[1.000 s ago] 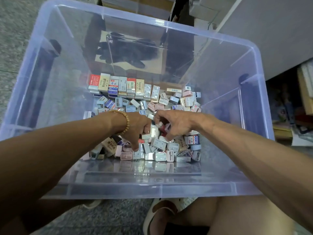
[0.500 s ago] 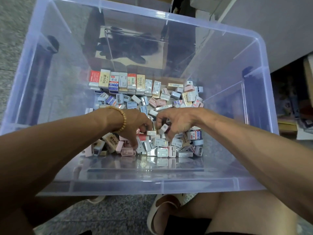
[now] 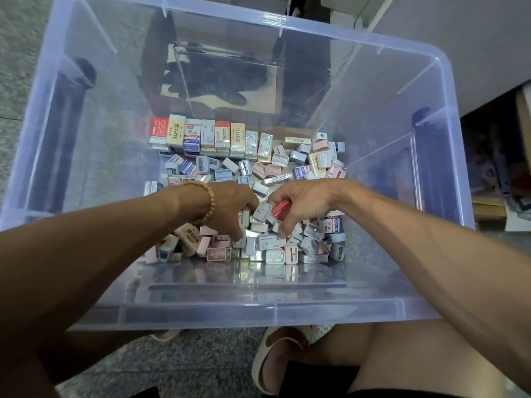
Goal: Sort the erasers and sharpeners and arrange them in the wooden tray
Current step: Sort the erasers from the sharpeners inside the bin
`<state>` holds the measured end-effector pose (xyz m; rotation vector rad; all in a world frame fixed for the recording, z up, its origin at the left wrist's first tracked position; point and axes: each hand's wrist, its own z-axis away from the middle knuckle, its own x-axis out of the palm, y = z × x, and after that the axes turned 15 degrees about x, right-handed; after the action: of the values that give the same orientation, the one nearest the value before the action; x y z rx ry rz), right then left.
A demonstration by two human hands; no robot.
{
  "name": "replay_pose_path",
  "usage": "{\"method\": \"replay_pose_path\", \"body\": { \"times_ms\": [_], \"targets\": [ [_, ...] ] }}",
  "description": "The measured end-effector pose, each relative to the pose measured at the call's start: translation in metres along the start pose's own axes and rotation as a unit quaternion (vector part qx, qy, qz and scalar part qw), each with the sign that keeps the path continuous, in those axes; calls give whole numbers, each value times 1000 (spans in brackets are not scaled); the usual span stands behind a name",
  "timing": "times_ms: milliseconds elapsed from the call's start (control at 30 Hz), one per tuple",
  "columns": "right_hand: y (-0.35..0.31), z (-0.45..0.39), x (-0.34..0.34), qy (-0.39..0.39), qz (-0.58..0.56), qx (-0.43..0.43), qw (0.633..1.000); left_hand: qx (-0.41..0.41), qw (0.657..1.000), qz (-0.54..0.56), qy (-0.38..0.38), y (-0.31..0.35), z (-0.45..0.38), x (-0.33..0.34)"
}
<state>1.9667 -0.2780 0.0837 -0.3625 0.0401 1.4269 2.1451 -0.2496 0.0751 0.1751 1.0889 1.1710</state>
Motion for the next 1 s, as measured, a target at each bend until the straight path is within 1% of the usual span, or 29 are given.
{"method": "replay_pose_path", "body": {
  "times_ms": [100,200,300,400,467,500,567,633,700,733,767,833,900,967,1000],
  "targets": [
    [4,3,-5,15,-84,-6,996,-11,1000,23,15,1,2,-4],
    [7,7,-10,9,-198,-28,980,-32,996,68,39,-2,7,-12],
    [7,12,-11,-25,-340,-36,939,-42,992,96,76,-2,13,-20],
    [6,17,-8,-65,-426,-50,901,-65,982,141,104,0,17,-23],
    [5,17,-7,-85,-453,-63,885,-83,974,171,126,0,19,-23],
    [4,16,-6,-86,-465,-72,878,-92,965,203,141,0,20,-22],
    [4,14,-6,-78,-491,-95,863,-102,926,321,167,1,21,-20],
    [4,11,-5,-57,-515,-108,849,-106,872,440,186,5,22,-19],
    [2,10,-4,-15,-516,-105,850,-113,834,498,207,9,22,-18],
    [0,10,-3,0,-517,-106,850,-120,821,514,218,9,22,-18],
    [-1,9,-3,3,-520,-108,847,-129,806,529,230,9,22,-18],
    [-3,10,-2,-16,-522,-117,845,-142,784,549,253,5,21,-18],
    [-3,11,-2,-20,-510,-118,852,-151,775,551,270,2,21,-19],
    [-3,11,-4,1,-486,-103,868,-155,784,534,276,1,21,-20],
    [-2,12,-6,18,-466,-92,880,-157,794,520,273,0,21,-20]
  ]
}}
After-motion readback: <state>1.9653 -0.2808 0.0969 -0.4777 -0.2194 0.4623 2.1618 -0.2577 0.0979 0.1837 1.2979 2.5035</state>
